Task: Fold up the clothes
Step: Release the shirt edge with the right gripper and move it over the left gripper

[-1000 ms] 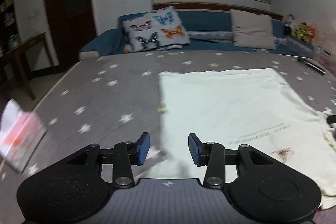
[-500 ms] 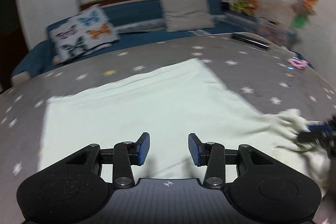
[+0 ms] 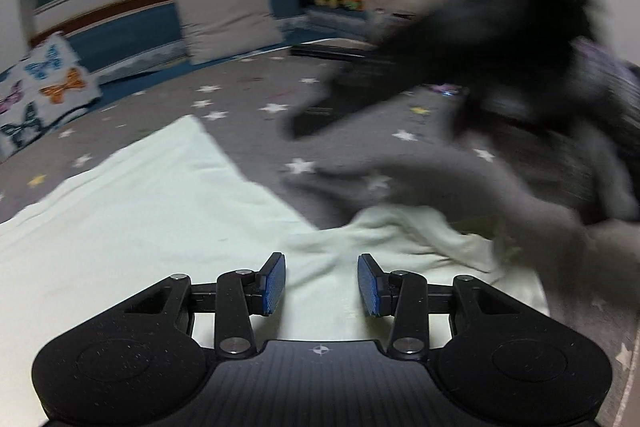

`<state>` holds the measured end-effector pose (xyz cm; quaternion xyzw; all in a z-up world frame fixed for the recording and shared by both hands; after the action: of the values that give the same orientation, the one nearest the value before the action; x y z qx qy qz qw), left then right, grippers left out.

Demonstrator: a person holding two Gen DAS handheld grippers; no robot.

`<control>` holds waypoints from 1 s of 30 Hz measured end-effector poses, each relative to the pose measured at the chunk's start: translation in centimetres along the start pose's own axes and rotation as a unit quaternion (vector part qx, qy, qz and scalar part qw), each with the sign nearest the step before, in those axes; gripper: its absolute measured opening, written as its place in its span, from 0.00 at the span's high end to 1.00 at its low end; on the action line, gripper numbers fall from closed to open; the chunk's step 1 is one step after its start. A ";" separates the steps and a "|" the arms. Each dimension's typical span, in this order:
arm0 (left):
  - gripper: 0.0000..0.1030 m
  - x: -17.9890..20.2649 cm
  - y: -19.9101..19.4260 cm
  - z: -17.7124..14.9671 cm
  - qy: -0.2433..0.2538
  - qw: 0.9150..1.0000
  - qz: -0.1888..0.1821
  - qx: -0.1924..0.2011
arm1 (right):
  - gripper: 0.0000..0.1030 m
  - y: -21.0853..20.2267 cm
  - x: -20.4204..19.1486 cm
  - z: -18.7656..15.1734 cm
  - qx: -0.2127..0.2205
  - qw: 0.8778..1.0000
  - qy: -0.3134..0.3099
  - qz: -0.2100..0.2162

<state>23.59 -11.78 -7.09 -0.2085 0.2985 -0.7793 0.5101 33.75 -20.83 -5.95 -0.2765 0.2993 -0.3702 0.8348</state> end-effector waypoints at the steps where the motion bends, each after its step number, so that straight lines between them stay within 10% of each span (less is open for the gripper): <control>1: 0.58 0.3 0.2 0.0 0.003 1.000 -0.011 0.003 | 0.88 1.0 -0.1 0.5 -0.007 1.000 -0.003 0.003; 16: 0.59 0.6 1.6 -0.4 -0.003 0.998 -0.068 0.016 | 0.95 11.7 -0.8 5.1 -0.040 0.997 -0.059 -0.023; 30: 0.53 0.8 1.2 -0.8 0.002 0.997 -0.070 0.021 | 0.90 11.8 -1.0 7.4 -0.024 0.994 -0.087 -0.054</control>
<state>23.55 -12.68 -8.44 -0.2167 0.2675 -0.8193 0.4584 43.77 -11.49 -8.81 -0.3433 0.2189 -0.3819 0.8297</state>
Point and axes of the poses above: each gripper's, at about its wrist camera, not at the fingertips, and y roughly the way its jaws point, x to its right, z to its top, the point moved 9 cm from there along y, roughly the way its jaws point, and after that the axes turned 2 degrees about y, right-handed, at the moved point
